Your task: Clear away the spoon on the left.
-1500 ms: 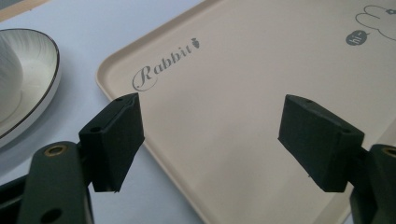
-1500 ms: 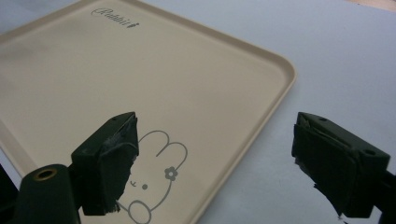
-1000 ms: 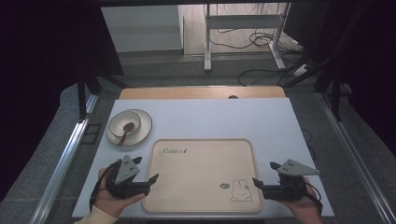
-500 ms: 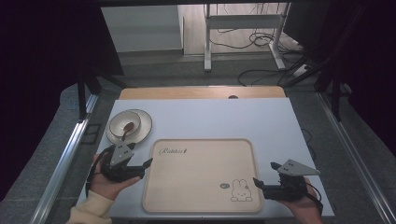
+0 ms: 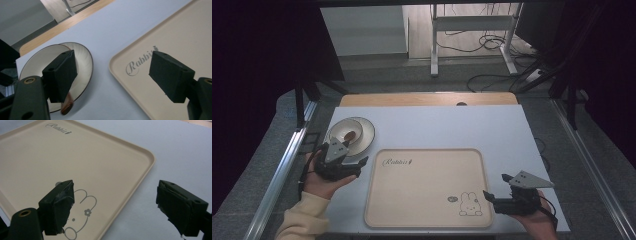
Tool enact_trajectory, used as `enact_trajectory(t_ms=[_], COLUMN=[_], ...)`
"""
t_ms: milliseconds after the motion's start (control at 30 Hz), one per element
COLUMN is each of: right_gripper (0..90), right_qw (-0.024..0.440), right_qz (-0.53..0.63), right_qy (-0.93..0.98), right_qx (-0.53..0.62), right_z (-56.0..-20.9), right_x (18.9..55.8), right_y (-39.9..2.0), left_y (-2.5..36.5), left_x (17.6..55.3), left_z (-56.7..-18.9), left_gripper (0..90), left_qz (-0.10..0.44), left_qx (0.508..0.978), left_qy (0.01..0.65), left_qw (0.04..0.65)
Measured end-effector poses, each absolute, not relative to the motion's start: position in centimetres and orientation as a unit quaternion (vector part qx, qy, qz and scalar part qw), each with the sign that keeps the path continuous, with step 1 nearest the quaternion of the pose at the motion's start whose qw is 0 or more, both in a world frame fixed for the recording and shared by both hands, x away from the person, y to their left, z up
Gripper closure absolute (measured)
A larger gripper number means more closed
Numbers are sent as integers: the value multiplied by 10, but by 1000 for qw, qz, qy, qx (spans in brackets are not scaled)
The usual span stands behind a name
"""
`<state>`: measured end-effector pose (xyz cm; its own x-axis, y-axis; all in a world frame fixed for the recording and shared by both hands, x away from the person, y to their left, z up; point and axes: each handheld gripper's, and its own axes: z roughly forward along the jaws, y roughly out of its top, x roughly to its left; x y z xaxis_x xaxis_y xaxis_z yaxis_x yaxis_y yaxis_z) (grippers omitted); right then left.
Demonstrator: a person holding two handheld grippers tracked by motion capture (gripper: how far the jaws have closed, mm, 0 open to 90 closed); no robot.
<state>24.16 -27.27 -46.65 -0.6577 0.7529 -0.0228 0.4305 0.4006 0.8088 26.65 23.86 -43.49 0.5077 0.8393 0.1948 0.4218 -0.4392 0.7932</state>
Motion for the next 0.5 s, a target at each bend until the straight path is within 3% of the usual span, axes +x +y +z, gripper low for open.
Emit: enact_trajectory(t_ms=[500], right_gripper=[150], right_qw=[197], right_qz=[403], right_qy=[816], right_qx=[366], right_z=[-468], right_x=[241], right_y=[-272], left_y=[273], left_x=[265], left_z=[-449], left_gripper=[221], left_qz=[316], left_qx=[770], left_qy=[431], left_qw=[348])
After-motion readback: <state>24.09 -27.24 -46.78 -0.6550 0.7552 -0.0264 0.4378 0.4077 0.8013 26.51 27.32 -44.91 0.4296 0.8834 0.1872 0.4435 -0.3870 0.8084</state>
